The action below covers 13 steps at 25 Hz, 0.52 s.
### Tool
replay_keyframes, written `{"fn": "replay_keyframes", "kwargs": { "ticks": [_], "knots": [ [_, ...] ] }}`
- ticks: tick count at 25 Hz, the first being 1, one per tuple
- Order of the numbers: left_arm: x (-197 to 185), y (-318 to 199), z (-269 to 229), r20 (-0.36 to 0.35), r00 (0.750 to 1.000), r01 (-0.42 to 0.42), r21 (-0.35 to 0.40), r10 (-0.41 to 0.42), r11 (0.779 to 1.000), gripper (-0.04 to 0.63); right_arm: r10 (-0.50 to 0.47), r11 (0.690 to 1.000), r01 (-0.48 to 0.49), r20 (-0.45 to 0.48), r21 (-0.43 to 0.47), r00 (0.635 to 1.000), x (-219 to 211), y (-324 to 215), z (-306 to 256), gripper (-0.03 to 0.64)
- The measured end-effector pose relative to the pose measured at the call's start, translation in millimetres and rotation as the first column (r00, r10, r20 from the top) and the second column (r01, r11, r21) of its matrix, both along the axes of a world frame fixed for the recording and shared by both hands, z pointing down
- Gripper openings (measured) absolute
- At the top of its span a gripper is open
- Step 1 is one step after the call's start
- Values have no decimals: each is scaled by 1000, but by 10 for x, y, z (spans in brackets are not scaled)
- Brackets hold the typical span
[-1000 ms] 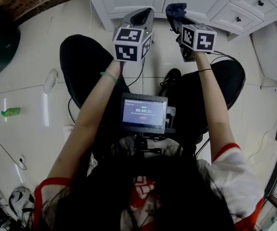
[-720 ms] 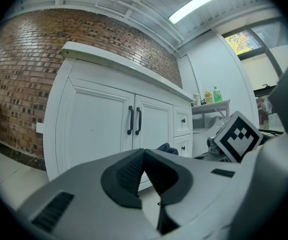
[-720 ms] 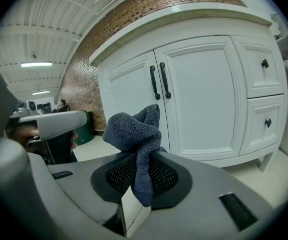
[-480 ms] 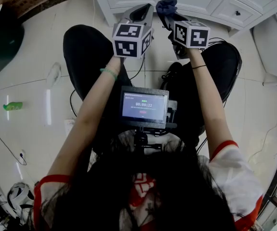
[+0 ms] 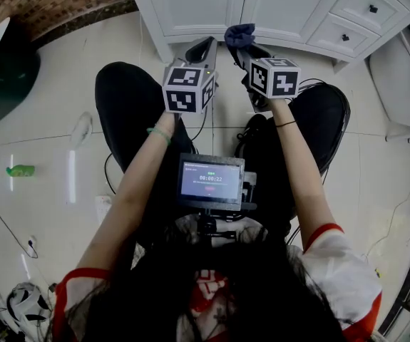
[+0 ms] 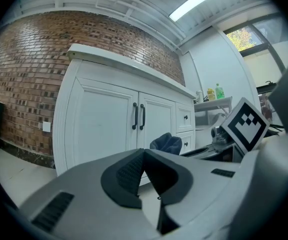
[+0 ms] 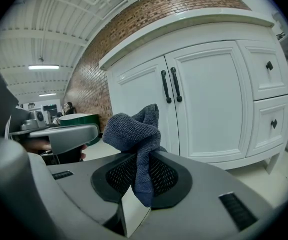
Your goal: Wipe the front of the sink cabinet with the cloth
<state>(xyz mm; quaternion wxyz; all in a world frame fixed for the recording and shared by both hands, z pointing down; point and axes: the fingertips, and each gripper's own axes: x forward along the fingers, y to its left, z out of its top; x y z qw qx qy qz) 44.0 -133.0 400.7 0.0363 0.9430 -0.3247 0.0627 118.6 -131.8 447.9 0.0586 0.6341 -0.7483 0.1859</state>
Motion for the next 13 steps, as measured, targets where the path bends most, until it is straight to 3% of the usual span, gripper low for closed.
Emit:
{"fn": "replay_keyframes", "kwargs": {
  "ticks": [13],
  "knots": [
    [-42,-36,-37,4,1000,11,7,-11,1000,32,9,1000,-9,-4,7,1000,7,0,-29,84]
  ]
}}
